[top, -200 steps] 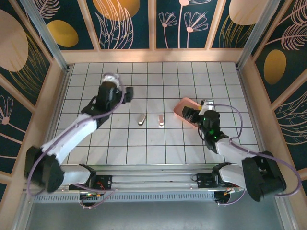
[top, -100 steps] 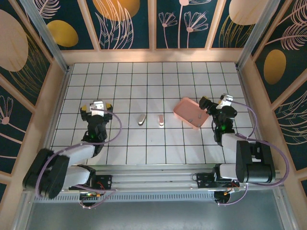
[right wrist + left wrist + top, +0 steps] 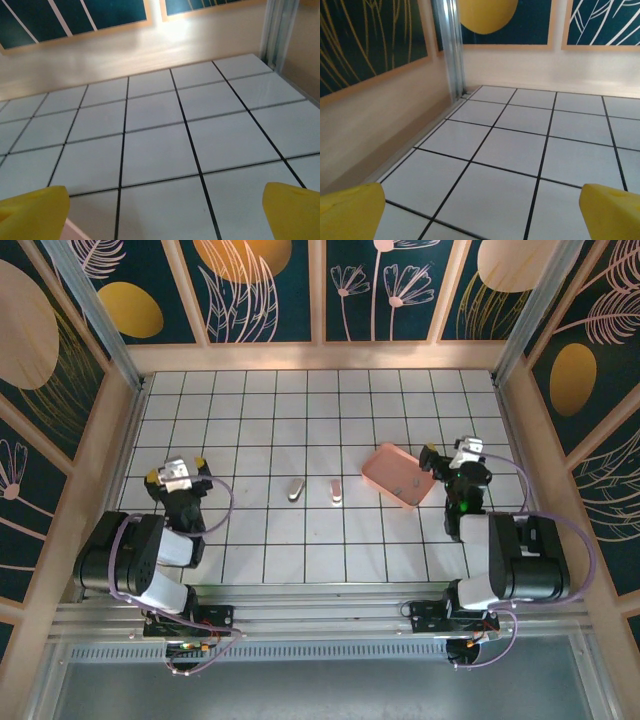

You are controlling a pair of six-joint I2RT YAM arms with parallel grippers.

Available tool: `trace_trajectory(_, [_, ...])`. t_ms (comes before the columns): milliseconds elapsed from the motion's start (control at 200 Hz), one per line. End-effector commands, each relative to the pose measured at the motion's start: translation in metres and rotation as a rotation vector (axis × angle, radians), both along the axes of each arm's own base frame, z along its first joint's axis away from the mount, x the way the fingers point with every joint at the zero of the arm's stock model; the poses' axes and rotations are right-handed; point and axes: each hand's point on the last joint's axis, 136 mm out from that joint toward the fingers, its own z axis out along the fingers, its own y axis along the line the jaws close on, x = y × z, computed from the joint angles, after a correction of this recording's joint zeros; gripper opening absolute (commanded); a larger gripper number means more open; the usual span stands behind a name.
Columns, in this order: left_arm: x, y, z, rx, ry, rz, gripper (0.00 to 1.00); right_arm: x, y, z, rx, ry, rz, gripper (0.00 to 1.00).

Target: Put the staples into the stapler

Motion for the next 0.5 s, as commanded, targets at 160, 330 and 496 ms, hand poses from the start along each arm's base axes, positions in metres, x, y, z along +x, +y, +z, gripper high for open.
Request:
trace_trajectory(160, [0.0142,-0.0017,0.0008,-0.097,-0.009,-0.052,0.99,-0.011,-0.007,-0.0005,-0.028,-0.097,-0.018,0.99])
trace_trajectory(330, [0.0136,-0.0018,0.0013,-0.093,-0.01,-0.053,0.99,-0.0098,-0.0003,-0.0011,-0.034,-0.094,0.028,0.99])
trace_trajectory(496, [0.0136,-0.0017,0.0014,-0.094,-0.011,-0.053,0.99,-0.0094,-0.0003,-0.0008,-0.031,-0.094,0.031,0.99])
